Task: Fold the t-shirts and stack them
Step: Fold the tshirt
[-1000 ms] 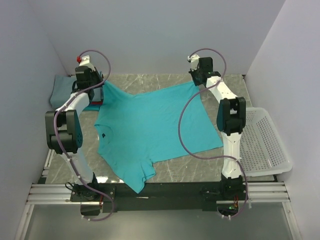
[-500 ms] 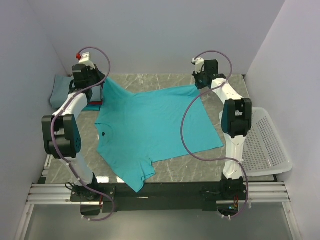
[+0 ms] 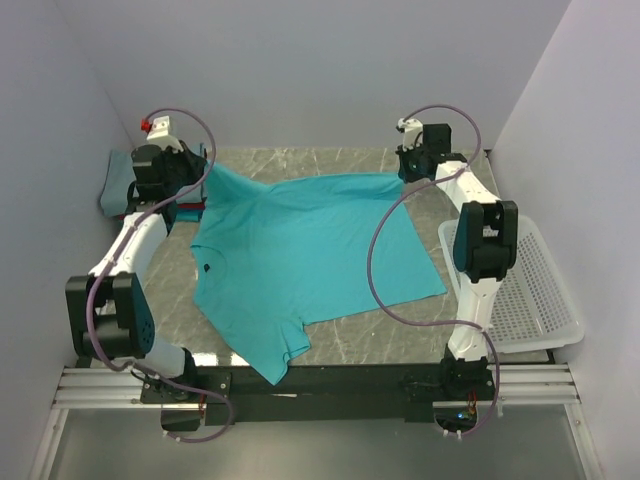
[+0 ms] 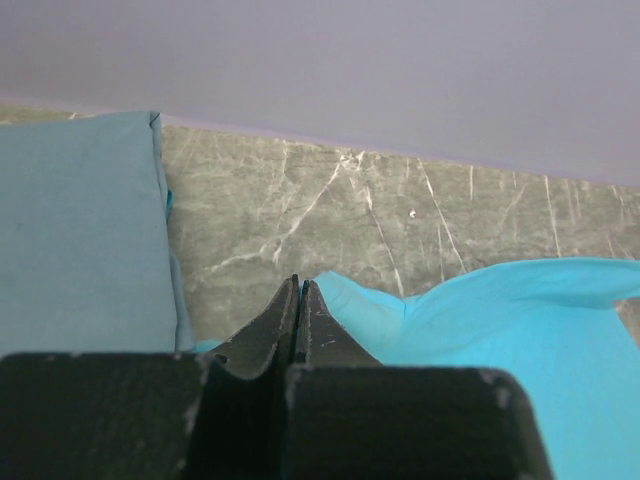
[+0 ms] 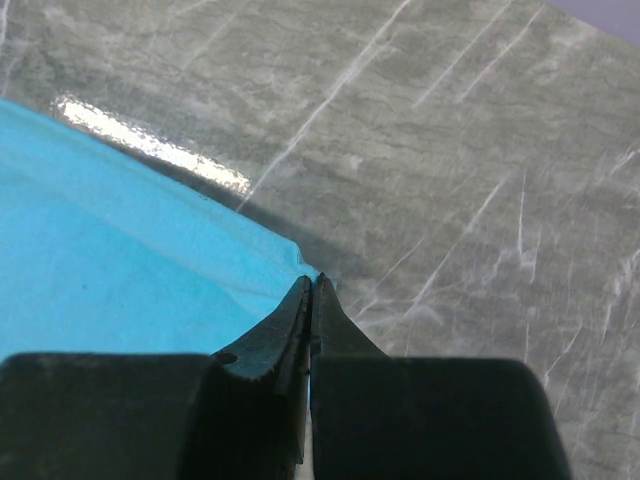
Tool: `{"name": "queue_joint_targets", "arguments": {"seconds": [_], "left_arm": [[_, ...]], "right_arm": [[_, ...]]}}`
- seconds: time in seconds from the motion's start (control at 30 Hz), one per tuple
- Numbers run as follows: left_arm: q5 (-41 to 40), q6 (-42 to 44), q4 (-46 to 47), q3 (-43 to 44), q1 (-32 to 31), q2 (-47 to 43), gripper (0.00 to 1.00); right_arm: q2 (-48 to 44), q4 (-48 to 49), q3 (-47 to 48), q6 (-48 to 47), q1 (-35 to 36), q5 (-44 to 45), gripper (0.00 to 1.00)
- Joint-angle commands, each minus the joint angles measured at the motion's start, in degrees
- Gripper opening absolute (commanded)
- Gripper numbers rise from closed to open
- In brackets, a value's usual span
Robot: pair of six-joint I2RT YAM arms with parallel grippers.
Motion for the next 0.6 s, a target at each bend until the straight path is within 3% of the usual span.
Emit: {"name": "queue_joint_targets", "arguments": {"seconds": [0.0,0.57], "left_arm": [[0.0,-1.0,3.1,-2.9,0.3,-5.1,0.0],[-3.3,-0.2,-1.2,-8.9,0.2,-13.1,0.0]], "right_arm": [[-3.2,1.6,-0.8,0.5,-1.0,-1.1,0.0],[-3.8,1.8,-3.7,1.1,-2.9,-4.7,0.0]]}}
